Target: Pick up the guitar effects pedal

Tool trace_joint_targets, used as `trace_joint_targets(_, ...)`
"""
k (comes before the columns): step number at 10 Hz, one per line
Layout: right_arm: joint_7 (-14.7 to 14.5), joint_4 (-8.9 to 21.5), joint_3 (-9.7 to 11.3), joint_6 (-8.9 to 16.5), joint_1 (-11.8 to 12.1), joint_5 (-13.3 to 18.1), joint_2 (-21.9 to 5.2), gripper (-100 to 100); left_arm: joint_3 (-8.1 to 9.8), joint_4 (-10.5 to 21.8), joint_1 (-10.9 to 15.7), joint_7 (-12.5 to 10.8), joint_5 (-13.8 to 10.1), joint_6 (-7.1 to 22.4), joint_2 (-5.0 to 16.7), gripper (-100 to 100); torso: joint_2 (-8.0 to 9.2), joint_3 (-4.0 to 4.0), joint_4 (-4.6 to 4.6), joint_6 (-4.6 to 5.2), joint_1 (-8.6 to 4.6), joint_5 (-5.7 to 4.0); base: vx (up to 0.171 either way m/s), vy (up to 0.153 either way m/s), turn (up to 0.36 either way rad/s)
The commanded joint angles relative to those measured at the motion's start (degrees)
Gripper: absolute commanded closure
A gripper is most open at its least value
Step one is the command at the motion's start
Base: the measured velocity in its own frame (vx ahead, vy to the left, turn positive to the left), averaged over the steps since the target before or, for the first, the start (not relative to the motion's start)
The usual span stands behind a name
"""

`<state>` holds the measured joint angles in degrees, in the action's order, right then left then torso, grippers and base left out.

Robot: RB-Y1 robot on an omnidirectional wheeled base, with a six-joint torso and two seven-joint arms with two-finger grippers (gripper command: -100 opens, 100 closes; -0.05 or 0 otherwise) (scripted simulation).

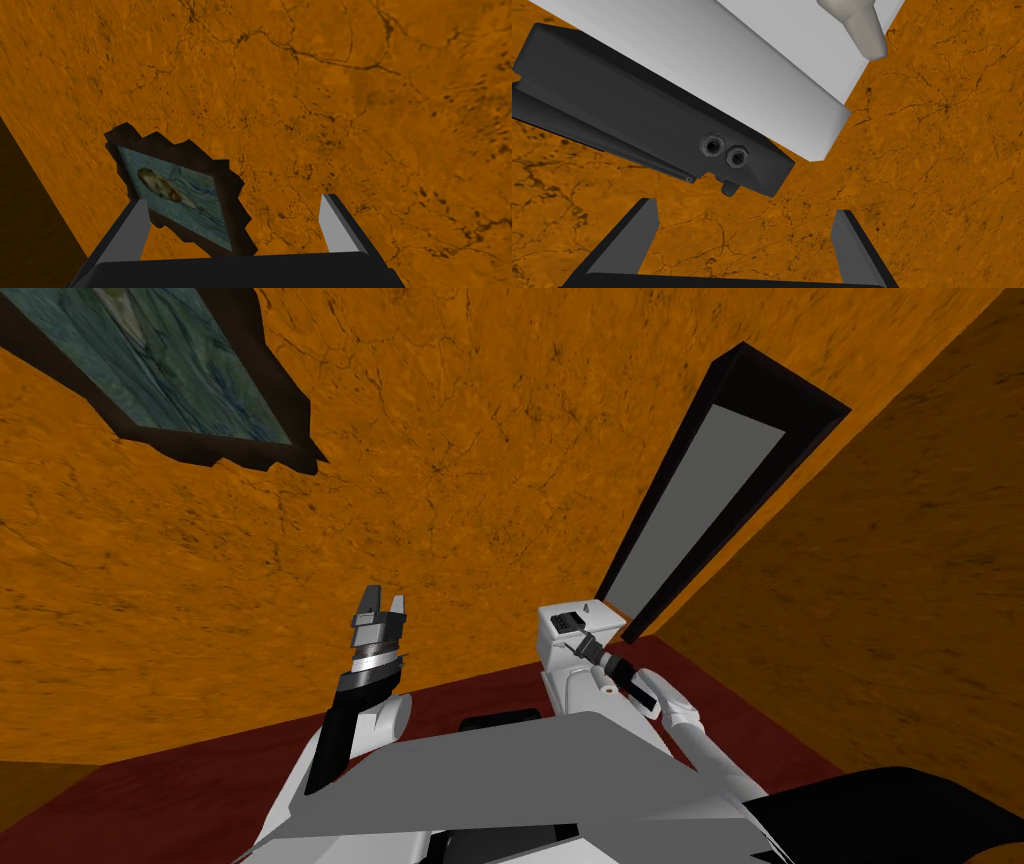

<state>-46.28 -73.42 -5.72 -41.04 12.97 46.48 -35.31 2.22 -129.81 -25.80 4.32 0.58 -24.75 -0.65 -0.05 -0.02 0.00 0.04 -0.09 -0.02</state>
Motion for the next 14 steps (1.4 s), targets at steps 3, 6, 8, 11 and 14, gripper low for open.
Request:
trace_joint_targets(3,4.06,0.63,1.76,-2.49,2.39,1.52,-6.10,-100,0.00,0.00,0.00,0.00,0.00,0.00,0.00,0,-0.03,-0.02,-0.01,0.00,0.01,0.00,0.031,-0.008,0.043)
trace_joint_targets(6,7.44,1.08,3.43,-4.19,4.30,2.88,-10.74,-100,0.00,0.00,0.00,0.00,0.00,0.00,0.00,0,-0.05,-0.03,-0.01,0.00,0.03,0.01,0.040,-0.008,0.050)
trace_joint_targets(8,9.15,1.34,4.28,-5.03,5.25,3.57,-13.97,-100,0.00,0.00,-0.01,0.00,0.00,0.00,0.00,0,-0.11,-0.07,-0.03,0.00,0.03,0.00,0.045,-0.006,0.036)
trace_joint_targets(11,12.60,1.92,5.97,-6.67,7.11,4.94,-18.64,-100,0.00,0.00,0.00,0.00,0.00,0.00,0.00,0,-0.09,-0.05,-0.02,0.00,0.08,0.01,0.052,0.005,0.048)
trace_joint_targets(14,14.32,2.23,6.81,-7.46,8.01,5.61,-22.57,-100,0.00,0.00,-0.01,0.00,0.00,0.00,0.00,0,-0.17,-0.10,-0.04,-0.01,0.07,0.01,0.057,-0.001,0.027)
